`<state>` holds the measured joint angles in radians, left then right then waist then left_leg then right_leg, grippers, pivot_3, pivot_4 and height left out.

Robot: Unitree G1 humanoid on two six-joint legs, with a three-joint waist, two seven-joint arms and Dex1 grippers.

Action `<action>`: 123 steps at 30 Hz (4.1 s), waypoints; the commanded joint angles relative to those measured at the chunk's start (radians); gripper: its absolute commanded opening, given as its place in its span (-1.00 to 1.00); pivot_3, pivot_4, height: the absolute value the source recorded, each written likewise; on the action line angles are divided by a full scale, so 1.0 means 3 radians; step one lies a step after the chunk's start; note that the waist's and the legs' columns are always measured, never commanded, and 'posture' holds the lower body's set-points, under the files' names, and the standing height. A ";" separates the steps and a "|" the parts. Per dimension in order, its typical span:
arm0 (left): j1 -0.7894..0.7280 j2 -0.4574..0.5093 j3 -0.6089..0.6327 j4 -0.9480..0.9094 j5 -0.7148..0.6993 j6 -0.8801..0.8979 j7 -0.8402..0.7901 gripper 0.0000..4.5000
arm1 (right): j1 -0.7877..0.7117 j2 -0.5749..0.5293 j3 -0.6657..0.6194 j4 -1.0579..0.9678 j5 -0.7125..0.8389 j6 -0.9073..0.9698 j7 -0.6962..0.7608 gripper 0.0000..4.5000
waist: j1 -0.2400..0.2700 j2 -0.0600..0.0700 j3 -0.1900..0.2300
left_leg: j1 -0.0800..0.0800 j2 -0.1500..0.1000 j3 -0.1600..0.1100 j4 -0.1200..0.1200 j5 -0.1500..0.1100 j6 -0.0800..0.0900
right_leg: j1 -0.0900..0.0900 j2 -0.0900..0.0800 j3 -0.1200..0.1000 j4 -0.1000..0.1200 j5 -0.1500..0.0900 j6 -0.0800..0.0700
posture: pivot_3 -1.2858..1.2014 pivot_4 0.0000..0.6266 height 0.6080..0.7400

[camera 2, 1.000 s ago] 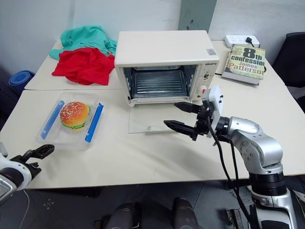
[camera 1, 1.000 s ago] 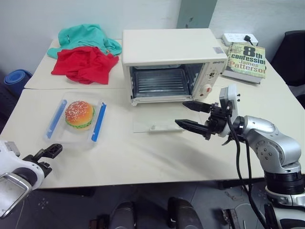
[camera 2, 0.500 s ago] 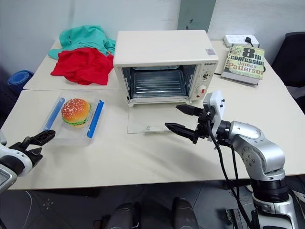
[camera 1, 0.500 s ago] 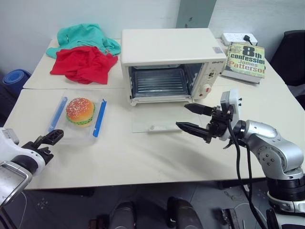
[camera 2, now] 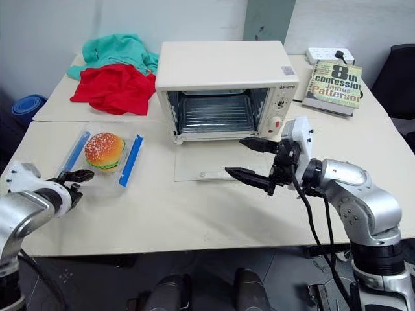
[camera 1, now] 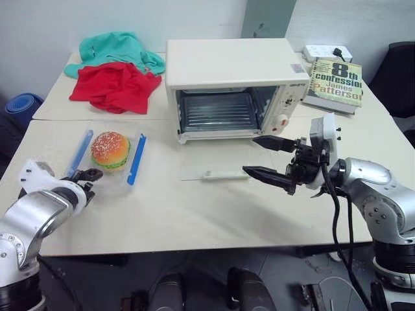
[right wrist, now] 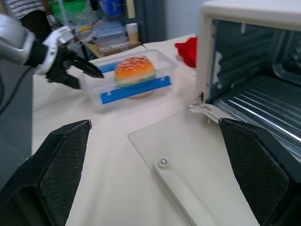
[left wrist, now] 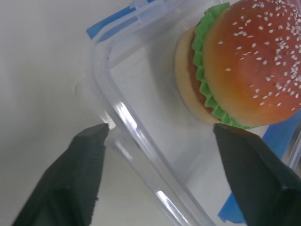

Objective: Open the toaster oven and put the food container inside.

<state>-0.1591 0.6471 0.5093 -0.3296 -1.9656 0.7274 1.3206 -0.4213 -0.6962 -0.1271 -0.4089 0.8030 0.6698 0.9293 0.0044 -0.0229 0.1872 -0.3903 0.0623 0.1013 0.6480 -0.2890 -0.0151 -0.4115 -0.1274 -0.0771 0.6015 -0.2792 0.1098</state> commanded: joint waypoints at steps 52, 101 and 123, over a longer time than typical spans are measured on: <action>-0.3685 -0.0205 -0.2375 0.2109 0.2589 0.2503 -0.3834 -0.99 | 0.1159 -0.0610 -0.1460 -0.0871 0.0803 0.0265 -0.0599 1.00 | 0.0087 -0.0016 0.0008 | -0.0053 0.0007 0.0043 0.0028 -0.0003 -0.0021 | -0.0045 0.0024 0.0007 0.0012 0.0005 0.0012 | 0.03 -0.52 1.00; -0.1716 0.0430 -0.1594 0.0630 0.4185 0.0366 -0.8303 -1.00 | 0.1652 -0.0338 -0.0957 -0.1209 0.1130 0.0207 -0.1300 -0.84 | 0.0082 -0.0016 0.0007 | -0.0050 0.0015 0.0052 0.0063 0.0010 0.0009 | -0.0048 0.0030 0.0036 0.0034 0.0031 0.0015 | 0.03 -0.52 1.00; -0.1740 -0.0898 -0.2162 0.1086 0.5422 -0.0374 -0.6879 -1.00 | 0.0564 0.0596 0.0096 -0.0006 -0.0804 -0.0235 -0.2191 -0.98 | 0.0051 -0.0016 0.0006 | -0.0054 0.0016 0.0056 0.0066 0.0013 0.0013 | -0.0053 0.0032 0.0039 0.0037 0.0036 0.0019 | 0.03 -0.52 1.00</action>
<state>-0.6605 0.3929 -0.1712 0.0141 -0.3454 0.6237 -0.7803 -0.2198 -0.5308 -0.0893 -0.4300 0.5919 0.6377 0.2714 0.0196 -0.0278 0.1890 -0.4064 0.0670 0.1182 0.6678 -0.2849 -0.0112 -0.4275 -0.1177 -0.0655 0.6128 -0.2683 0.1155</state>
